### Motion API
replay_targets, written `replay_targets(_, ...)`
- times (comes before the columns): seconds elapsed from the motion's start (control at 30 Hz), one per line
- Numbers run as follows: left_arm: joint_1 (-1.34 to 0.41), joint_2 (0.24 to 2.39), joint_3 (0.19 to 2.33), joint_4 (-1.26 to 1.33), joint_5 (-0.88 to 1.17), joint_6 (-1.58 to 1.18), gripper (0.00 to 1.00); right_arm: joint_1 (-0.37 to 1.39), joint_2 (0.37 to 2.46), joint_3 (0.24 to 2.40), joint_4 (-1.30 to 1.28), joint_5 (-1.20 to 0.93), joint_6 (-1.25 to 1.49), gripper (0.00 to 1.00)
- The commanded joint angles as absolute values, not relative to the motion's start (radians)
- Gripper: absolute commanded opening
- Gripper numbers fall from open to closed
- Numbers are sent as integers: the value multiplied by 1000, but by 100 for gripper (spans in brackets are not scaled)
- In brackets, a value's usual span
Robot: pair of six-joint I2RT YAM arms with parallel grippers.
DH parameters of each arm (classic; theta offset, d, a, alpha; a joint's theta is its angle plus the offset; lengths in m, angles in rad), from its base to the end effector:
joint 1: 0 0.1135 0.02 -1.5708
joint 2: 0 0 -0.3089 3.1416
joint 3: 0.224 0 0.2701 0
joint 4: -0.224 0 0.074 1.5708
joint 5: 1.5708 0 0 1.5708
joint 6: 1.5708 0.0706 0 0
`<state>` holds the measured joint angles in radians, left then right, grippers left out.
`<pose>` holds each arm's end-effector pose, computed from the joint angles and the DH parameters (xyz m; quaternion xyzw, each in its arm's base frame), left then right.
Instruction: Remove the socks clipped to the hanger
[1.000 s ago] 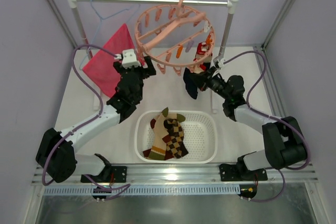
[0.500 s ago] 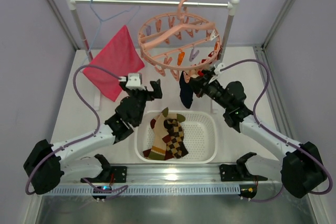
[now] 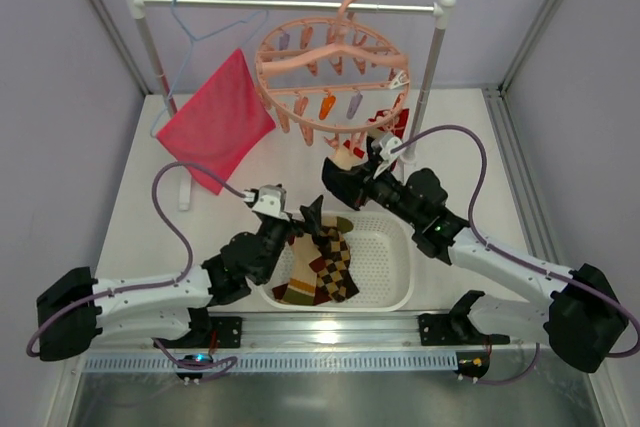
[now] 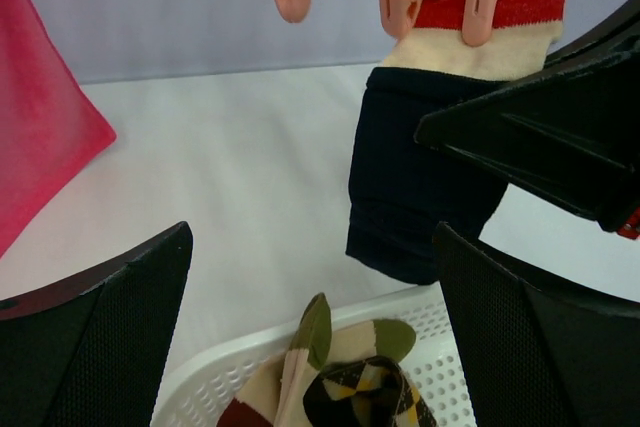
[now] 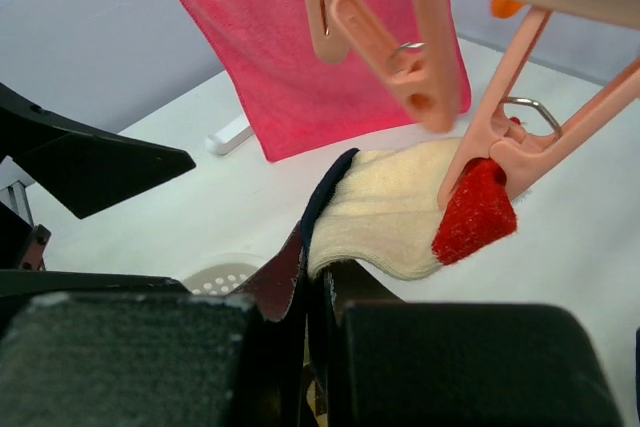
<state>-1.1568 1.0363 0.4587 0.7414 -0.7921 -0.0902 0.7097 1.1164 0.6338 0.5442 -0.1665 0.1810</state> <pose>0.1417 -0.1976 0.3059 0.0501 0.6635 -0.2082 0.7169 0.2115 0.1971 0.3308 -0.2368 0.6431 0.3642 0.6307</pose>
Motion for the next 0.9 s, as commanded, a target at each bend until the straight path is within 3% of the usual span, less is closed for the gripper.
replay_targets(0.0, -1184, 903, 413, 801, -835, -71, 100, 744, 1098, 656, 566, -101, 163, 4)
replay_targets(0.2, -1192, 810, 334, 759, -704, -95, 100, 824, 1126, 716, 526, 44, 163, 4)
replay_targets(0.87, -1232, 1138, 396, 1071, -753, -92, 100, 943, 1219, 851, 463, 224, 244, 4)
